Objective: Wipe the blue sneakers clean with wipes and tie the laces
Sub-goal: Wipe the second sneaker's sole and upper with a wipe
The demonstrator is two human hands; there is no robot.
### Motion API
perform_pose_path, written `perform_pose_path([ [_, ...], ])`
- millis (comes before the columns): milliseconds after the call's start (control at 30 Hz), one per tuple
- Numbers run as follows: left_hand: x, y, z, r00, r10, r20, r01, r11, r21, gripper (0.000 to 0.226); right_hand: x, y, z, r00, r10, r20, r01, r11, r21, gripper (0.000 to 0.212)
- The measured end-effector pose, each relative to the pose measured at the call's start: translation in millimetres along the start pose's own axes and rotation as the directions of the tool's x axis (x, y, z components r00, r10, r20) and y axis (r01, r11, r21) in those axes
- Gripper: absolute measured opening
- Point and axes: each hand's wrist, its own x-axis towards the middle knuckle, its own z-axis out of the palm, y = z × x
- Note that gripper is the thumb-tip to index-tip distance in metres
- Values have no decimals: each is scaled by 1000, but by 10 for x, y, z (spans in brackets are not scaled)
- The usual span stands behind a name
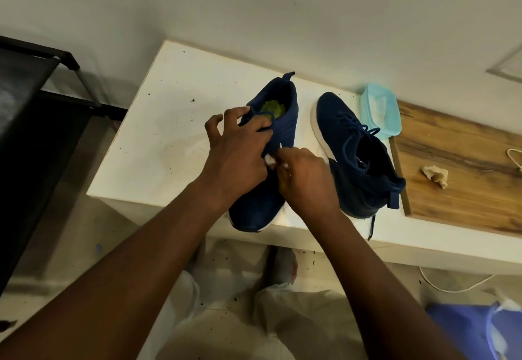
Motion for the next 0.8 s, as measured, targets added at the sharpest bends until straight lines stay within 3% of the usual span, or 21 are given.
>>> perform_pose_path([
  [200,5,9,15,1000,-5,22,5,1000,-10,50,130,39,45,971,181,-157,-188,982,-32,25],
  [400,8,34,14,999,-13,30,13,1000,-16,53,81,42,-3,992,105,70,-104,995,-9,22],
  [567,22,39,28,999,-15,44,16,1000,-22,52,235,26,11,974,169,-150,-185,978,-97,21],
  [733,20,25,27,998,-24,51,25,999,-20,52,189,35,18,993,72,89,-80,993,85,20],
  [800,24,22,28,999,-26,46,27,999,-23,55,168,135,-26,993,110,47,-111,993,32,21],
])
